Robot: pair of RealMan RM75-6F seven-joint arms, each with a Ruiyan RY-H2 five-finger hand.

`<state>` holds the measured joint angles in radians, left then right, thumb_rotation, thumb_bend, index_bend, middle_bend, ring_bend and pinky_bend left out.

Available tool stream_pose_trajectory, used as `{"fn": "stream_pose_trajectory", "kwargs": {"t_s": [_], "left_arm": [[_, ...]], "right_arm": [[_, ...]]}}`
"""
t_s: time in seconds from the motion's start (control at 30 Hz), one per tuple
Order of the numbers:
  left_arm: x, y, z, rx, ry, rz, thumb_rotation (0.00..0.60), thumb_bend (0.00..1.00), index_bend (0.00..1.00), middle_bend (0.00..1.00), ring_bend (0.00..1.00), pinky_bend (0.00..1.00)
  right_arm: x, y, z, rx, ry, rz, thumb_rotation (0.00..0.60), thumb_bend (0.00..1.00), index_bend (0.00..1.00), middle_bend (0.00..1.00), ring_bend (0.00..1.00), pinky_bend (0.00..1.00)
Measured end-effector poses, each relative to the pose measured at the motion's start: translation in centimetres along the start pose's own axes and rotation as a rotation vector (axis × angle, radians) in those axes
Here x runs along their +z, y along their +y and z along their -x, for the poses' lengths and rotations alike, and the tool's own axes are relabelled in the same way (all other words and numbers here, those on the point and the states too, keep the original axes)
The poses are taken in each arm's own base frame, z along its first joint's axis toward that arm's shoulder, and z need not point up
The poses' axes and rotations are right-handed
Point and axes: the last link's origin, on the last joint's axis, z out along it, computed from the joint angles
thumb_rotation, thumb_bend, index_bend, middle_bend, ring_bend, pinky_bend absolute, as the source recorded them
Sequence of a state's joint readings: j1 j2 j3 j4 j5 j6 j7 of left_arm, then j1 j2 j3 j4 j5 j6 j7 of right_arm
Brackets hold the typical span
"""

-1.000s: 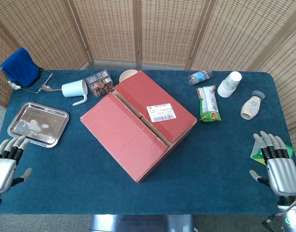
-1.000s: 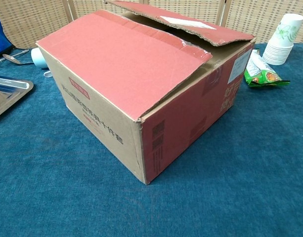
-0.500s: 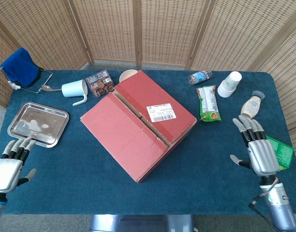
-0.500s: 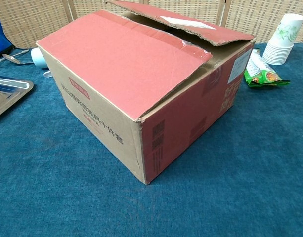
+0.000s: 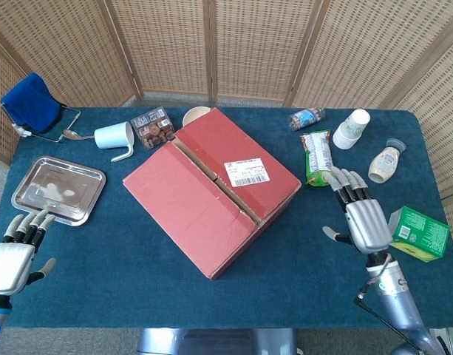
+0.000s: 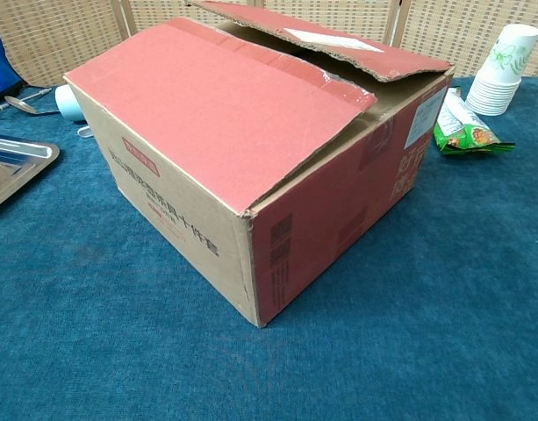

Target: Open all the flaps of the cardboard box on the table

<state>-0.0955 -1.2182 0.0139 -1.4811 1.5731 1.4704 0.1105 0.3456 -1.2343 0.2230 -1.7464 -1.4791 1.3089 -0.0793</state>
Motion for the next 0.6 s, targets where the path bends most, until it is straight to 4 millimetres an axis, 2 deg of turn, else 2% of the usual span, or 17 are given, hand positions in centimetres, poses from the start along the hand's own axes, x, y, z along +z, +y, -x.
{"fn": "stream_pose_trajectory", "kwargs": {"t_s": [0.27,0.6], "left_arm": [[0.0,0.0,-0.2,-0.006,0.005,-0.002,0.6,0.03,0.0,0.0,0.0,0.0],[0.0,-0.1,-0.2,-0.01,0.003,-0.008,0.6,0.03,0.0,0.0,0.0,0.0]], "right_arm": [[2.1,-1.2,1.0,0.091,-0.041,-0.025,0.6,0.0,0.0,0.0,0.0,0.04],[4.1,-2.9,1.8,0.125,-0.011,-0.06,0.6,0.0,0.0,0.0,0.0,0.04]]}}
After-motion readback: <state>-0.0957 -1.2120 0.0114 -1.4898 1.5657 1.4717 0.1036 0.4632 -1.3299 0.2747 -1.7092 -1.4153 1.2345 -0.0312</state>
